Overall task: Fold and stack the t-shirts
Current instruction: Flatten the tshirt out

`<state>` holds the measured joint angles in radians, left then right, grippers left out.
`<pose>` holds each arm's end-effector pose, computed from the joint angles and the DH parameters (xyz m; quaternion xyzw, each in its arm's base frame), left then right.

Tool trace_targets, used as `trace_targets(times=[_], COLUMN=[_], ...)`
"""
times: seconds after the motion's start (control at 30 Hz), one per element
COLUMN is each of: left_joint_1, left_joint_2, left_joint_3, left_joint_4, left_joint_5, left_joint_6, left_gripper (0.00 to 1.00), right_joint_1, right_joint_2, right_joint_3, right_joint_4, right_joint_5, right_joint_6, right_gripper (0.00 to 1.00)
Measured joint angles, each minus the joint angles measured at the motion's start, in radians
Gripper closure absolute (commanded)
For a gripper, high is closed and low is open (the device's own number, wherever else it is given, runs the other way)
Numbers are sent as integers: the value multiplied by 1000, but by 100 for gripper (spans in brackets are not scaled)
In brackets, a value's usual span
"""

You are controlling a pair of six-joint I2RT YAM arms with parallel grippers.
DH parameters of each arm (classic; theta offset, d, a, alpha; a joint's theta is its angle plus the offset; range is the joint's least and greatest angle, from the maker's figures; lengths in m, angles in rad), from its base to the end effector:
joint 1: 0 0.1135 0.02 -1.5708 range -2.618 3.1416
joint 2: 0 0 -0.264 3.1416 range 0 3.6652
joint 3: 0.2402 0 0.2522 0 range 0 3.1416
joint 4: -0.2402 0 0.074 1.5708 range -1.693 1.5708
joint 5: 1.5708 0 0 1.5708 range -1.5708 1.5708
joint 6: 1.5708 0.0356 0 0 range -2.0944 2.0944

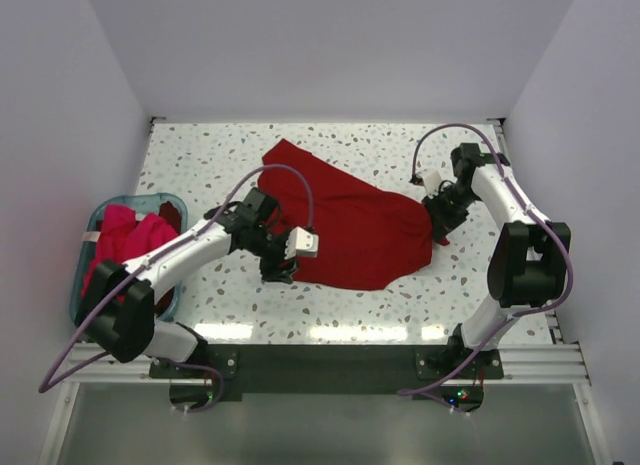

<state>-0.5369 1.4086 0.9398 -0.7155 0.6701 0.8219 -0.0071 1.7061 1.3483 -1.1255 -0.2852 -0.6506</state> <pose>0.2133 -0.1527 0.2225 0.6315 0.6813 -0.2937 0.2254 0.3156 0.0078 0.2377 -0.3186 0.9362 0.1204 0.0868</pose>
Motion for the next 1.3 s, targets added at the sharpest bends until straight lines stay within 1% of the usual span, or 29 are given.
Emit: trace_targets(times=[0.1,0.27,0.5,0.53,0.6,0.63,0.67,0.7,0.73,0.77,0.87,0.93,1.0,1.1,1.2,1.3], left_joint_1=[-60,-156,-240,-248,-258,-262,-264,-264,-264,-264,-259,-239,-194,-71,53,130], left_joint_2=[15,79,194,210,238,248,254,256,254,251,211,150,93,22,-50,-146], left_joint_3=[-18,-22,-22,-22,-22,-23,-25,-31,-35,-39,-48,-39,10,173,330,386], left_joint_4=[58,192,309,316,328,334,339,344,346,346,322,281,208,119,105,124], left_joint_5=[-51,-120,-159,-162,-171,-178,-185,-193,-198,-205,-219,-213,-193,-142,-110,-101], left_joint_6=[-9,-37,-44,-44,-46,-44,-49,-48,-45,-45,-44,-46,-55,-86,-129,-184], left_gripper=[41,44,50,58,70,80,86,89,97,100,100,100,100,100,100,100], right_joint_1=[0,0,0,0,0,0,0,0,0,0,0,0,0,-1,-4,-6], right_joint_2=[0,0,0,0,0,0,0,-2,-6,-12,-35,-57,-80,-132,-226,-332], right_joint_3=[-1,-1,-3,-3,-4,-5,-5,-5,-8,-10,-11,-6,19,81,177,269], right_joint_4=[0,0,0,1,1,1,1,1,3,1,-4,-16,-39,-65,-66,-30], right_joint_5=[3,5,7,8,11,13,14,14,15,16,18,17,14,5,2,3], right_joint_6=[1,3,4,4,4,5,5,5,6,6,8,11,16,32,67,119], right_gripper=[100,100,100,100,100,100,100,100,100,100,100,100,100,100,100,100])
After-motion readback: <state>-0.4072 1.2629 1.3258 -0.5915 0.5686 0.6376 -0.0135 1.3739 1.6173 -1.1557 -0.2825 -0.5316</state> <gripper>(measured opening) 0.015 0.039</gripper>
